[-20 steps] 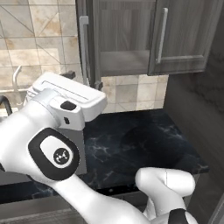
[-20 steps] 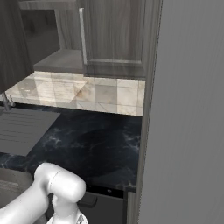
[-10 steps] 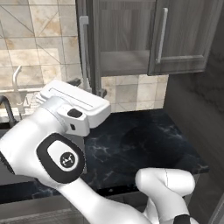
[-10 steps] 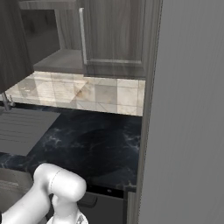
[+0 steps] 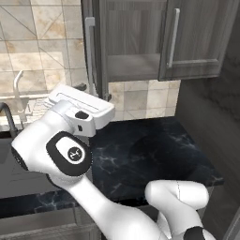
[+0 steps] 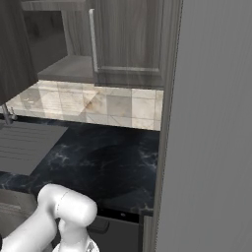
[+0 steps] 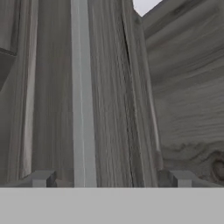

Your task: Open the cabinet and move the ladle to the pot. Then close the cabinet.

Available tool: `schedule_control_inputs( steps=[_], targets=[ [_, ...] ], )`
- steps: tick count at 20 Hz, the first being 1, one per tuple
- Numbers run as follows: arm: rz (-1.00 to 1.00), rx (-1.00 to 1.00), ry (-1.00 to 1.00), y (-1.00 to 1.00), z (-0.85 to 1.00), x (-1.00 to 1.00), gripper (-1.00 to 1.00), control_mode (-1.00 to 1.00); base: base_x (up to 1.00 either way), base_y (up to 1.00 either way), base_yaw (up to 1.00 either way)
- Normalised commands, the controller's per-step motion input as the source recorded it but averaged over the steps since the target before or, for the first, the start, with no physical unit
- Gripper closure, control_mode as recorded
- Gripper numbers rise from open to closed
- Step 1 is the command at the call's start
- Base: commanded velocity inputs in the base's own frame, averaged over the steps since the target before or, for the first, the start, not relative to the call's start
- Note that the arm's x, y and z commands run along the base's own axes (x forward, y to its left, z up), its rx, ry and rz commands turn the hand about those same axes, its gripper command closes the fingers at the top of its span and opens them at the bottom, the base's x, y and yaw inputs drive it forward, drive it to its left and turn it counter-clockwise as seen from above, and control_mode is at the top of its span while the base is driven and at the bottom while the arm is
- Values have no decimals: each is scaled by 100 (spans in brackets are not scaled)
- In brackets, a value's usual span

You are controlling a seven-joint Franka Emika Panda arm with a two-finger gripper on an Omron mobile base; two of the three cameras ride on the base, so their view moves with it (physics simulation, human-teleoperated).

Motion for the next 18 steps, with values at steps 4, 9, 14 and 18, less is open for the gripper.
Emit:
schedule_control_inputs(
  steps=[4, 9, 14, 18],
  targets=[
    [0, 0, 0, -1, -23, 45, -100, -100, 0, 0, 0],
    [0, 0, 0, -2, -19, 21, -100, -100, 0, 0, 0],
    [0, 0, 0, -34, -2, 3, -100, -100, 0, 0, 0],
    [0, 0, 0, -49, 0, 23, -100, -100, 0, 0, 0]
  ],
)
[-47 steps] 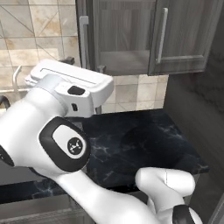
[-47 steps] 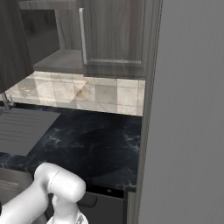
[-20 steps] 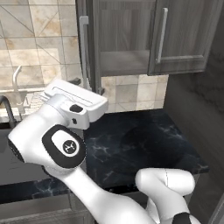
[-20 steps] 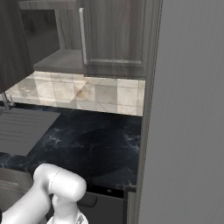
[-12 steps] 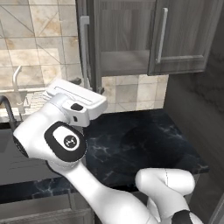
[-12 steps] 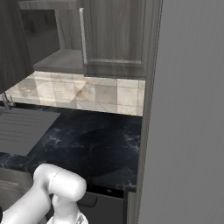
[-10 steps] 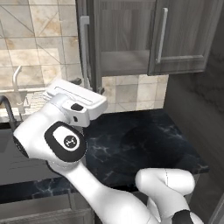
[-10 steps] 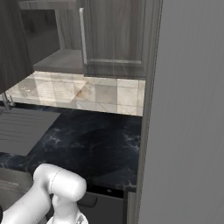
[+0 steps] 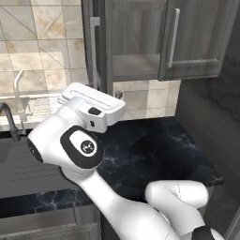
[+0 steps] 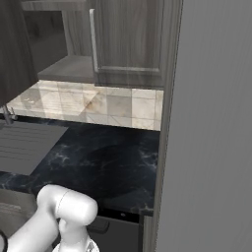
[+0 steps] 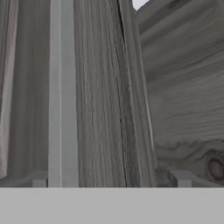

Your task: Open the cabinet and move the ladle to the pot. Then close the cabinet.

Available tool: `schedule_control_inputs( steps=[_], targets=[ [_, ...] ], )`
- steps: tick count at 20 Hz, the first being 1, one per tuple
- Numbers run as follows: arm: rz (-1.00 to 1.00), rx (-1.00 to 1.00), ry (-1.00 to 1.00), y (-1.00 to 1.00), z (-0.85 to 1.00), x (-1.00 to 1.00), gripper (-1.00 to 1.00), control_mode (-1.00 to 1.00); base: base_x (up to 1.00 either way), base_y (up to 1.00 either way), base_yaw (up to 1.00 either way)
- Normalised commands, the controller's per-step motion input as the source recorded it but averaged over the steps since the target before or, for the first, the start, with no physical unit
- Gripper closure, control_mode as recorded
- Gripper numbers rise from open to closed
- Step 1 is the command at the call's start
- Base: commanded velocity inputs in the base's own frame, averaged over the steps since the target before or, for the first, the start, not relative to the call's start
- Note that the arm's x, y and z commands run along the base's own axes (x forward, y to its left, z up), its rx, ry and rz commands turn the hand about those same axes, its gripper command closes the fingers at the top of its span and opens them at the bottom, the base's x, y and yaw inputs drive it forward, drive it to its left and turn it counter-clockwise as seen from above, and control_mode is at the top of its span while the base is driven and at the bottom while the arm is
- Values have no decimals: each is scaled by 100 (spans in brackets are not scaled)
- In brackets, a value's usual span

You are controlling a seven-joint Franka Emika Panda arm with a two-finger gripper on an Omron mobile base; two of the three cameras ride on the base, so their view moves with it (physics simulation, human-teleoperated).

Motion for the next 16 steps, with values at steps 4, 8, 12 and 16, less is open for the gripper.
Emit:
schedule_control_inputs(
  steps=[4, 8, 12, 16],
  targets=[
    [0, 0, 1, -47, 0, 39, -100, -100, 0, 0, 0],
    [0, 0, 0, -49, -1, 28, -100, -100, 0, 0, 0],
    [0, 0, 0, -65, 0, 1, -100, -100, 0, 0, 0],
    [0, 0, 0, -80, 0, 1, -100, -100, 0, 0, 0]
  ],
)
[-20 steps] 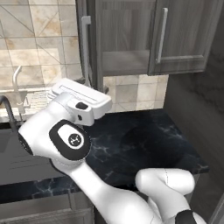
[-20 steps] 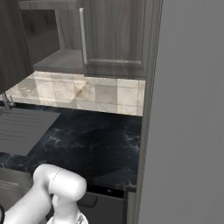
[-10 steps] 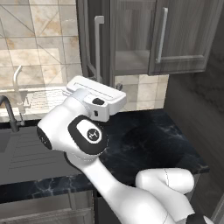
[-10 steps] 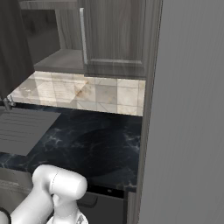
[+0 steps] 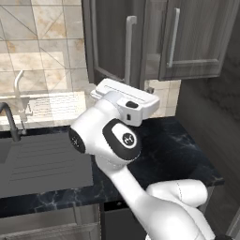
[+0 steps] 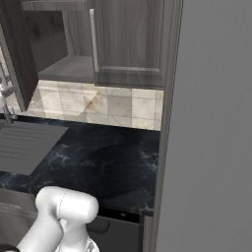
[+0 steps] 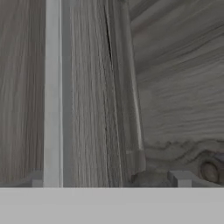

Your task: Open the cabinet and move the ladle to the pot. Then close the cabinet.

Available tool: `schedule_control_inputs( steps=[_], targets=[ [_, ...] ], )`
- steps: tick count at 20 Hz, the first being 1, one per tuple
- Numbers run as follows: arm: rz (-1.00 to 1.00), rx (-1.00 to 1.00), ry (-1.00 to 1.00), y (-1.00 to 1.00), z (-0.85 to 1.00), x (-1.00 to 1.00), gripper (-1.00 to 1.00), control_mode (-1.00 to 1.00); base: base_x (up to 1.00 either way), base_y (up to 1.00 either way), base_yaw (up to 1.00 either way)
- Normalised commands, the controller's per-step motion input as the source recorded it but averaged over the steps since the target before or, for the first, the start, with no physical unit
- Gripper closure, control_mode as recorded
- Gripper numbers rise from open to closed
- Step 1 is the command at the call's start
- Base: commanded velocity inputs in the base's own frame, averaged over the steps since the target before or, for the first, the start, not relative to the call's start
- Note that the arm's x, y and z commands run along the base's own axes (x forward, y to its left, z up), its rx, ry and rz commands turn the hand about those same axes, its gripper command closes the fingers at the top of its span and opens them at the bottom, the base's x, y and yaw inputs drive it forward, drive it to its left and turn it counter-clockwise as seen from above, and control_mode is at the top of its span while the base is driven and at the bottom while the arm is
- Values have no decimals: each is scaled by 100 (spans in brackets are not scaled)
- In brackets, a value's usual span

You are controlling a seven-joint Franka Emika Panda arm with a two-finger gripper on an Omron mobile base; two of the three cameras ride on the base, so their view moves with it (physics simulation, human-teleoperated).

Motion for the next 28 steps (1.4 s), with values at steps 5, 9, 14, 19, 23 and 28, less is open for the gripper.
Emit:
schedule_control_inputs(
  steps=[5, 9, 14, 19, 23, 28],
  targets=[
    [0, 0, 0, -72, 0, 24, -100, -100, 0, 0, 0],
    [0, 0, 0, -60, 0, 45, -100, -100, 0, 0, 0],
    [0, 0, -1, -33, 0, 60, -100, -100, 0, 0, 0],
    [0, 0, -3, -22, 0, 66, -100, -100, 0, 0, 0],
    [0, 0, -1, -16, -3, 62, -100, -100, 0, 0, 0],
    [0, 0, 0, -48, -1, 48, -100, -100, 0, 0, 0]
  ],
)
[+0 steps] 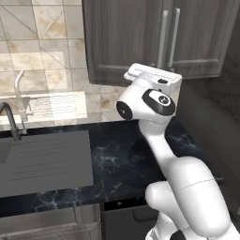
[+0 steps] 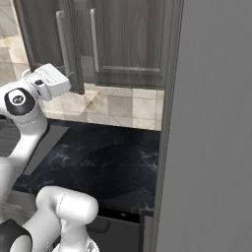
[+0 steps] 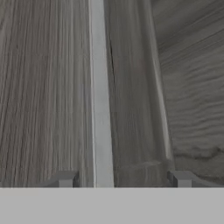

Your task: Open the cabinet and move the ladle to the pot. Then close the cabinet.

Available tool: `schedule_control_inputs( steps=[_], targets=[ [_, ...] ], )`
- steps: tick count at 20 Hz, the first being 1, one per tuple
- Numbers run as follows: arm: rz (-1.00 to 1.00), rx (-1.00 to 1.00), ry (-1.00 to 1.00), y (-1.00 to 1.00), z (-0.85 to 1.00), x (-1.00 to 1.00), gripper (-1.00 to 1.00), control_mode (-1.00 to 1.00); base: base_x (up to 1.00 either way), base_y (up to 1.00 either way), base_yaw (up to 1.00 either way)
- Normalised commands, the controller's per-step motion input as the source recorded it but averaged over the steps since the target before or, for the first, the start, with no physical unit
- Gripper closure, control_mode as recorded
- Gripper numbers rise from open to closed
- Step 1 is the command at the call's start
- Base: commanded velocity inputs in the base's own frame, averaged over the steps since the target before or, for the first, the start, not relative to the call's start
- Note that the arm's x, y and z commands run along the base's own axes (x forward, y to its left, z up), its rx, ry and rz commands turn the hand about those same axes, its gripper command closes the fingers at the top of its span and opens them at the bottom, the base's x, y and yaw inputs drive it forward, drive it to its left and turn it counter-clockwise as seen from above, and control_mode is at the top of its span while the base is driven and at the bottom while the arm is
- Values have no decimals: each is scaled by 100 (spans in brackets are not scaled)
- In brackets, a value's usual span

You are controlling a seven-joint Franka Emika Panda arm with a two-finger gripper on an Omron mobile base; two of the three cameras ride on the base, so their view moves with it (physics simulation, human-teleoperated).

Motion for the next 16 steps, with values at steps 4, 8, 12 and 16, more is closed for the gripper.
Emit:
schedule_control_inputs(
  steps=[4, 8, 12, 16],
  targets=[
    [0, 0, -1, -80, 0, 26, -100, -100, 0, 0, 0],
    [1, 1, 0, -42, -6, 46, -100, -100, 0, 0, 0],
    [3, 2, 0, -28, -15, 56, -100, -100, 0, 0, 0],
    [3, 0, 0, -22, -23, 64, -100, -100, 0, 0, 0]
  ],
)
